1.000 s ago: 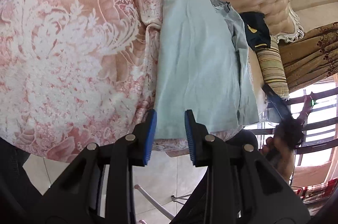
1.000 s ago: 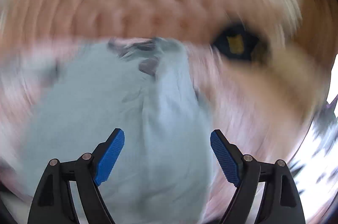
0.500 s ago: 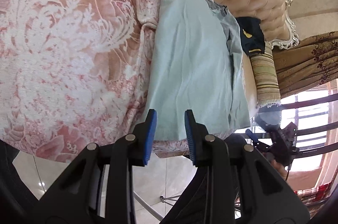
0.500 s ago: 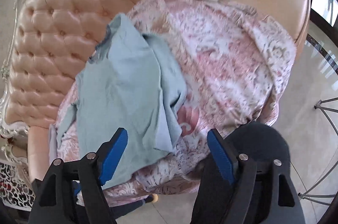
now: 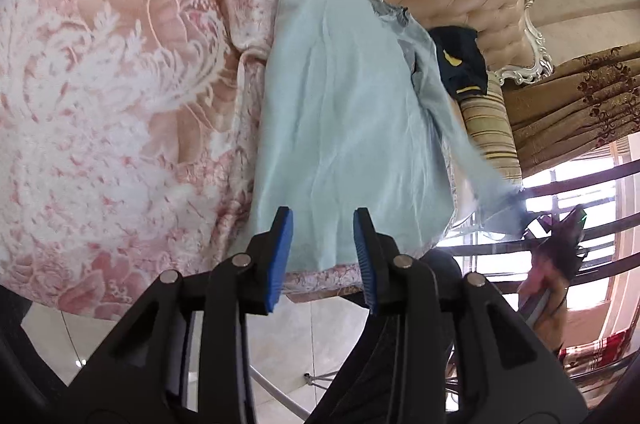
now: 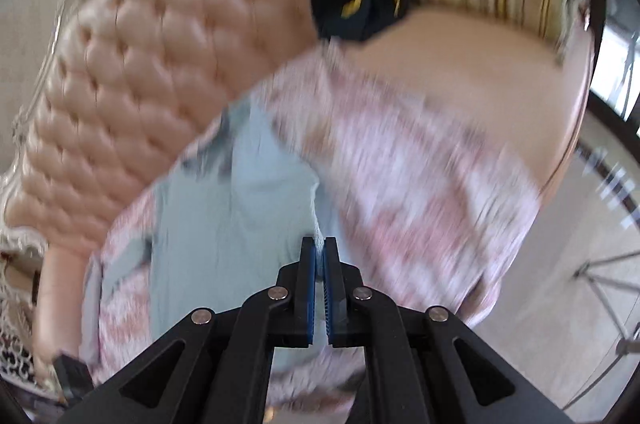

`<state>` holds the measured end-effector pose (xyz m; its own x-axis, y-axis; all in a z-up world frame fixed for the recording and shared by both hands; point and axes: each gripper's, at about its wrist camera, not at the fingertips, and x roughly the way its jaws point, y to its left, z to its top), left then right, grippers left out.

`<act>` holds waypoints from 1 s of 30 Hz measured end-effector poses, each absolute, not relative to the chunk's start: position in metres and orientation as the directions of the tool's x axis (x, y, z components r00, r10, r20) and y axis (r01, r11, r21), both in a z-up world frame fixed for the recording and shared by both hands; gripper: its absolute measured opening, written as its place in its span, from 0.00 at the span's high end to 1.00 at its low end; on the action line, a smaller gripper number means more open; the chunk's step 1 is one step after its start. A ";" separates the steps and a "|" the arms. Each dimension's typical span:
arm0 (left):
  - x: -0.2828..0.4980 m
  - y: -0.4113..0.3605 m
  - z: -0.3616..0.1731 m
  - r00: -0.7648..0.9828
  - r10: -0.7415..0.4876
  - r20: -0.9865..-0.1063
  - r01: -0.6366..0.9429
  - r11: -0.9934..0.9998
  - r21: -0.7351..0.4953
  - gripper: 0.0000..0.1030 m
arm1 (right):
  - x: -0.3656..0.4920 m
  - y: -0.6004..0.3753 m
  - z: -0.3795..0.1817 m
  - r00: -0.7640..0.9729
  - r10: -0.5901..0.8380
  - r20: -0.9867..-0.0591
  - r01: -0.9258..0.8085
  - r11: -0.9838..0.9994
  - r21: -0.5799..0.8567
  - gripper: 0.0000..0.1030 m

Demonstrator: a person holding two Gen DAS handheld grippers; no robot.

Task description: Fold clothes

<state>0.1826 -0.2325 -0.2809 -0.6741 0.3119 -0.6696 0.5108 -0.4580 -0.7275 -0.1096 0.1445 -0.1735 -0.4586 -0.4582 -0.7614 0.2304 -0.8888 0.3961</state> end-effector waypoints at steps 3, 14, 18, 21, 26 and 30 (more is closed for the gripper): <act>0.183 -0.232 -0.283 -0.664 0.313 -0.679 0.520 -0.458 -0.721 0.66 | -0.150 0.161 -0.127 -0.552 -0.427 -0.716 0.227 -0.903 0.363 0.97; 0.171 -0.227 -0.280 -0.613 0.308 -0.727 0.539 -0.510 -0.671 0.66 | -0.365 0.156 -0.069 -0.650 -0.166 -0.742 0.203 -0.978 0.041 0.97; 0.166 -0.226 -0.281 -0.585 0.301 -0.753 0.561 -0.521 -0.644 0.66 | -0.418 0.130 -0.118 -0.594 -0.076 -0.801 0.225 -0.972 -0.074 0.97; 0.162 -0.223 -0.282 -0.571 0.298 -0.765 0.570 -0.527 -0.630 0.66 | -0.439 0.124 -0.166 -0.540 -0.021 -0.842 0.228 -0.966 -0.123 0.97; 0.158 -0.216 -0.284 -0.551 0.305 -0.777 0.580 -0.529 -0.619 0.66 | -0.455 0.141 -0.240 -0.468 0.079 -0.880 0.214 -0.956 -0.200 0.97; 0.155 -0.209 -0.285 -0.532 0.311 -0.788 0.581 -0.543 -0.607 0.66 | -0.458 0.157 -0.280 -0.429 0.154 -0.890 0.223 -0.937 -0.269 0.90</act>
<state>0.1547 -0.2093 -0.2854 -0.5320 0.3107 -0.7877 0.5811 -0.5426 -0.6065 -0.4580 0.1571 -0.2795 -0.4292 0.1538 -0.8900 0.2226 -0.9370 -0.2693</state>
